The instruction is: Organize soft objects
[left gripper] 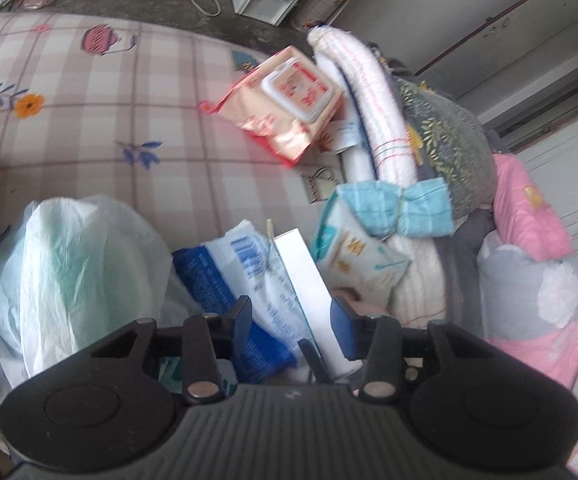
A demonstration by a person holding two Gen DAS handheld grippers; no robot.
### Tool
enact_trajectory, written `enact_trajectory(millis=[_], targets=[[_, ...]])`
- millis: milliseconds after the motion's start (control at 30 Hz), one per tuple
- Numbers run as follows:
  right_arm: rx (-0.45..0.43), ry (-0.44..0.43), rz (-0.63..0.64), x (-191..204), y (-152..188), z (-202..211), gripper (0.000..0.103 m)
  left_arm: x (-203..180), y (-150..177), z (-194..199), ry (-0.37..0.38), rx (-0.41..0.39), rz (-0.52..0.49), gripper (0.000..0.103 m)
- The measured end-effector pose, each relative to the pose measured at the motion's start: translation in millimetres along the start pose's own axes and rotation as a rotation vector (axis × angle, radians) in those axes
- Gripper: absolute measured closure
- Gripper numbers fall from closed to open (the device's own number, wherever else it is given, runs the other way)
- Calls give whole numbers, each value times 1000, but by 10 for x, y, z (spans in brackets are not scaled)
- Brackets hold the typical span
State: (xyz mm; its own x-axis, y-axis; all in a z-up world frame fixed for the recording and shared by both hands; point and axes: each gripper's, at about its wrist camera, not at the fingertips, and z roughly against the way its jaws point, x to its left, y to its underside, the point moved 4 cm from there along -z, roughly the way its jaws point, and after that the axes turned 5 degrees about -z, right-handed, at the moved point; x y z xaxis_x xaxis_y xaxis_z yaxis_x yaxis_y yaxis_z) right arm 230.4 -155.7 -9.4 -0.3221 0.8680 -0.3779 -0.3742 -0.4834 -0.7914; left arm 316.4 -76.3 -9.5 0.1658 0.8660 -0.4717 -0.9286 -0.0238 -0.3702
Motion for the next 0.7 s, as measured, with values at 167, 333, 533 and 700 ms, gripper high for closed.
enact_trajectory(millis=[167,333,533,700], targets=[[0,23,92,302,195,-49,79,56,135,-100,-67,20,-41,71],[49,-102,1,276,321,-61,79,68,209,-169,-75,35,-53,76],[61,-168,-101,8,361,153,75,51,214,-171,-60,29,-67,76],[139,-290,-515,-779,429,217,75,28,213,-166,-31,18,-69,75]])
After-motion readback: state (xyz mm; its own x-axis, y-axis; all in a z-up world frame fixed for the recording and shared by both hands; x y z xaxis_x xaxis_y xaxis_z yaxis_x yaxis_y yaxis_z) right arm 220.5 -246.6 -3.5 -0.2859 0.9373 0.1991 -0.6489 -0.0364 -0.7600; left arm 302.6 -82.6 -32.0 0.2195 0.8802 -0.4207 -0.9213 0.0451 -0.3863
